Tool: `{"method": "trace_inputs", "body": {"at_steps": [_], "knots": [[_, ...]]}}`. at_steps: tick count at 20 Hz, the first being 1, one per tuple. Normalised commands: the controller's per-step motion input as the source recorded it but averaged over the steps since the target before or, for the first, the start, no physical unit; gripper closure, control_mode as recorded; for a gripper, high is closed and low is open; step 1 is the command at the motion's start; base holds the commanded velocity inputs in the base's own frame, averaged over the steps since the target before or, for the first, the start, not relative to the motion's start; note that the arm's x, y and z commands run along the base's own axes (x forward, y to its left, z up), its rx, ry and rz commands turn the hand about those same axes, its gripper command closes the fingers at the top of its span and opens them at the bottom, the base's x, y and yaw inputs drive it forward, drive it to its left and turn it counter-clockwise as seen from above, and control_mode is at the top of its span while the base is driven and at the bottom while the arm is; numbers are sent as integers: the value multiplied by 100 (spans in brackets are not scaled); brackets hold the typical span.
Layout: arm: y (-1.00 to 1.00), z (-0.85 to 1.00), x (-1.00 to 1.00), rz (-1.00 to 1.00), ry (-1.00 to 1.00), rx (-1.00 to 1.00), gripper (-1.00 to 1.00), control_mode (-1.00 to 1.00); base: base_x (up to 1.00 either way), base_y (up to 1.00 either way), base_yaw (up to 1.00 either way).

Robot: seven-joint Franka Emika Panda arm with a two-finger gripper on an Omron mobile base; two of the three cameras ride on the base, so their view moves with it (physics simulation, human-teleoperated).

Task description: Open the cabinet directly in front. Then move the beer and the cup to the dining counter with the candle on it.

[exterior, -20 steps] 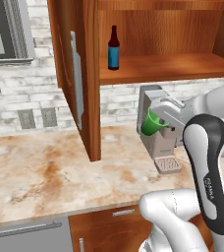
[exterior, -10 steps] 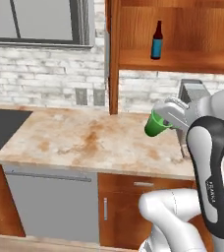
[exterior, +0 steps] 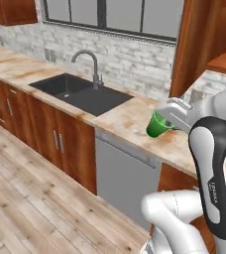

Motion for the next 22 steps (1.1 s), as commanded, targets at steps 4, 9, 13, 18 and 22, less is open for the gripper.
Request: {"method": "trace_inputs", "body": {"at_steps": [4,9,13,18,22], "knots": [[0,0,0,0,0,0,100,100,-23,0,90],[0,0,0,0,0,0,100,100,-18,0,87],[0,0,0,0,0,0,100,100,-5,4,91],[0,0,0,0,0,0,100,100,-1,4,62],[0,0,0,0,0,0,100,100,0,0,22]]}}
